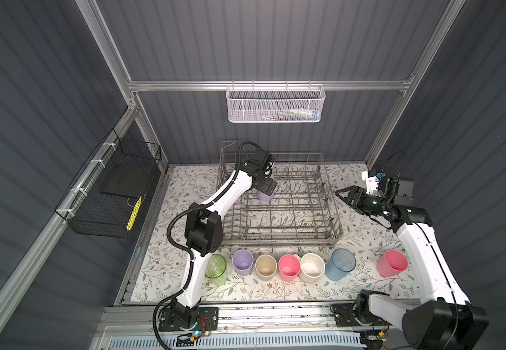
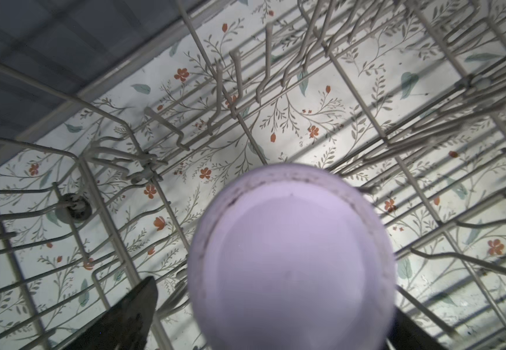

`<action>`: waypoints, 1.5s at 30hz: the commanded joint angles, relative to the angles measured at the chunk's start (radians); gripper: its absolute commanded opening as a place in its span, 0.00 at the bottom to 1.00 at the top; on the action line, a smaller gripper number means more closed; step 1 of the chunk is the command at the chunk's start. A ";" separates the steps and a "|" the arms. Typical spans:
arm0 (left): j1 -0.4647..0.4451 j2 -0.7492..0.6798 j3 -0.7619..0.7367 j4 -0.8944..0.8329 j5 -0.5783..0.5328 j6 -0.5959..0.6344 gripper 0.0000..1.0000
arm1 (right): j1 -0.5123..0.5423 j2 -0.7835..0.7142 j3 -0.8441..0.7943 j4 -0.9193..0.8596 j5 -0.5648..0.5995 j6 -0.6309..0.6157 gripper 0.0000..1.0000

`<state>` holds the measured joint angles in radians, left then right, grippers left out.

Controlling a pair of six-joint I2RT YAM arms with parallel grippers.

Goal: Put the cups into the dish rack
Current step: 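Turn the lavender cup upside down and lower it into the rack with the left gripper, then release the cup in the rack while the right gripper moves over the pink cup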

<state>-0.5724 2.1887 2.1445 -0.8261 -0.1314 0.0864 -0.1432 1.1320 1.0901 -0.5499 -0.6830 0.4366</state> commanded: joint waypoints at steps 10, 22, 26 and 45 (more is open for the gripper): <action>0.006 -0.213 -0.122 0.144 0.053 0.011 1.00 | -0.026 -0.147 0.084 -0.273 0.242 -0.045 0.63; 0.006 -0.389 -0.286 0.276 0.180 -0.032 1.00 | -0.118 -0.374 0.030 -0.578 0.594 0.043 0.62; 0.006 -0.396 -0.304 0.276 0.201 -0.042 1.00 | -0.117 -0.407 0.010 -0.666 0.748 0.162 0.60; 0.006 -0.431 -0.370 0.231 0.269 -0.058 1.00 | -0.117 -0.462 -0.244 -0.649 1.036 0.406 0.60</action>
<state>-0.5724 1.7981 1.7859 -0.5728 0.1066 0.0410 -0.2565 0.6689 0.8631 -1.2015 0.2855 0.8021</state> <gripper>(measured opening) 0.997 0.603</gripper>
